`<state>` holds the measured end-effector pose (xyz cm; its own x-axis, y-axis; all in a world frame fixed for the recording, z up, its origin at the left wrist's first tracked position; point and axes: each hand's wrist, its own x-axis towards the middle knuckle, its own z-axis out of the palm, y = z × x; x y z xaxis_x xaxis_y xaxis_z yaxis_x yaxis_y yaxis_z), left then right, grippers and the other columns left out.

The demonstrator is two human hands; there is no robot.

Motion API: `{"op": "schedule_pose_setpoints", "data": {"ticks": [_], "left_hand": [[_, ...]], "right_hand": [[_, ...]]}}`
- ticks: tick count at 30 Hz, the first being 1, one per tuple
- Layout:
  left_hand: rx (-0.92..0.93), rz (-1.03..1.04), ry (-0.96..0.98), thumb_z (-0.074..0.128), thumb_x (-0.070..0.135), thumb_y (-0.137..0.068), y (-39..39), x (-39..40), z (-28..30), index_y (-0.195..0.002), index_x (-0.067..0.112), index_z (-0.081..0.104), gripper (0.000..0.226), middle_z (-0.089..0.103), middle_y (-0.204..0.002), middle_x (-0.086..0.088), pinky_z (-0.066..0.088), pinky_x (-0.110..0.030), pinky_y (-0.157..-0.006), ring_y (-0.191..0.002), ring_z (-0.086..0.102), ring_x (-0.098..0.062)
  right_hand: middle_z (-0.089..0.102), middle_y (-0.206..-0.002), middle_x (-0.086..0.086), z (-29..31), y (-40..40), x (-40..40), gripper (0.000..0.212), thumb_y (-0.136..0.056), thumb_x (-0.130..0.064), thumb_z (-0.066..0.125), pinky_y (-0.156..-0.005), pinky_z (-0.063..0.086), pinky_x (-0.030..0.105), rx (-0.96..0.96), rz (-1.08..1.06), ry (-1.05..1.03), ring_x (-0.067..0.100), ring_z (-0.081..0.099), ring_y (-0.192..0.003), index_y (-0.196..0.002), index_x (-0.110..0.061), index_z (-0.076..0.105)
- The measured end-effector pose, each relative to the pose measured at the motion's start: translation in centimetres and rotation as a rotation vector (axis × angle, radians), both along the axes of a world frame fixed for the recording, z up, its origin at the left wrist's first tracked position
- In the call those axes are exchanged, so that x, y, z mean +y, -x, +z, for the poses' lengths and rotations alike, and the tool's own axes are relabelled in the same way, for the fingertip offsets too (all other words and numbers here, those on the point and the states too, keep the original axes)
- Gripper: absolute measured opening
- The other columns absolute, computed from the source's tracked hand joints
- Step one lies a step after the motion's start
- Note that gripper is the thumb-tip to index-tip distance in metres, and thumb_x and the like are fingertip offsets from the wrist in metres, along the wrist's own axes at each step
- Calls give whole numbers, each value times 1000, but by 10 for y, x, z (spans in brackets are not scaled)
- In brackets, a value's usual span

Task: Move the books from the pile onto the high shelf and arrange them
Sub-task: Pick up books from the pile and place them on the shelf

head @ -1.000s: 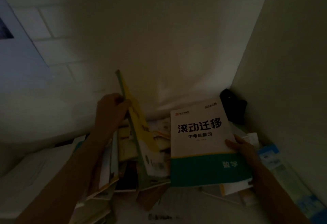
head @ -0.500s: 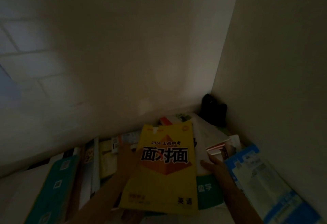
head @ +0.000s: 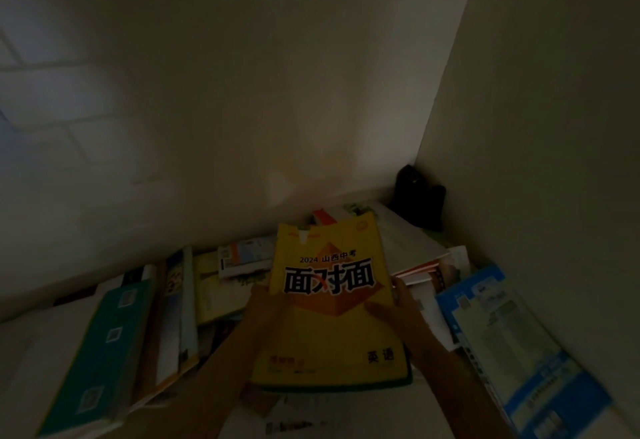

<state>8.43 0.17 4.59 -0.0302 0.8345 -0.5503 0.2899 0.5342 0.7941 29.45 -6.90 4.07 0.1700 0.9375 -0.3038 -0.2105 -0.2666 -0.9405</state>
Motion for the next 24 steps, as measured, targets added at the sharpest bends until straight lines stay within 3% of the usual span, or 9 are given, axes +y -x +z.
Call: {"op": "schedule_pose_setpoints", "data": {"ticks": [4, 6, 8, 10, 14, 17, 20, 22, 24], "left_hand": [[-2, -12, -121, 53, 6, -92, 28, -10, 14, -116, 1, 56, 24, 59, -112, -19, 45, -36, -80, -110, 54, -39], [65, -41, -191, 53, 4, -92, 49, -17, 21, -97, 12, 61, 12, 62, -105, -15, 49, -32, -77, -106, 56, -33], [165, -54, -246, 54, 10, -92, 78, -20, 23, -109, 13, 59, 18, 56, -117, -8, 47, -31, -85, -111, 54, -28], [281, -59, -327, 56, 13, -91, 112, -18, 24, -125, 8, 52, 34, 52, -127, -8, 43, -27, -87, -113, 53, -24], [646, -376, -381, 59, 45, -84, 194, -36, 28, -135, 10, 40, 66, 48, -130, -10, 42, -17, -88, -114, 50, -20], [930, -712, -240, 26, 97, -42, 251, -58, 6, -147, 16, -11, 138, -2, -157, -2, 18, -34, -115, -143, 11, -20], [912, -769, -256, 26, 98, -36, 279, -73, -19, -130, 27, -40, 135, -30, -149, -1, 4, -41, -116, -141, -17, -18], [980, -777, -484, 29, 88, -60, 284, -83, -25, -140, 26, -31, 117, -6, -154, -13, 22, -39, -112, -143, 5, -27], [962, -697, -741, 16, 68, -87, 296, -91, -31, -142, 25, 22, 70, 54, -133, -13, 52, -22, -82, -116, 58, -23]], "right_hand": [[67, -105, -4, -3, 15, -4, 104, -28, -59, 87, -62, 56, 23, -97, 42, -30, 7, 69, -84, -118, -25, 49], [58, -125, 4, -1, 20, 0, 95, -56, -59, 78, -84, 52, 33, -490, 151, 39, 14, 62, -105, -135, -21, 40], [46, -136, 12, 1, 22, 12, 66, -84, -48, 61, -100, 38, 38, -1036, 196, 181, 27, 47, -118, -138, -19, 37], [41, -135, 17, 17, 41, 25, 47, -94, -31, 51, -99, 33, 39, -1311, 79, 116, 33, 42, -119, -135, -13, 40], [49, -129, 12, 36, 141, 45, 34, -95, -17, 52, -99, 39, 36, -970, 309, -164, 29, 48, -117, -128, -8, 50], [48, -128, 7, 25, 212, 45, 30, -97, -16, 47, -90, 39, 25, -791, 523, -182, 22, 48, -114, -126, -11, 50], [48, -127, 12, 11, 248, 47, 27, -97, -10, 45, -86, 38, 21, -741, 575, -161, 24, 49, -112, -124, -8, 51], [51, -122, 15, 5, 260, 46, 25, -97, -8, 45, -80, 36, 16, -744, 580, -158, 25, 51, -110, -121, -5, 53], [53, -119, 16, 2, 269, 44, 24, -97, -8, 45, -82, 37, 18, -738, 584, -169, 26, 52, -110, -118, -4, 55]]}}
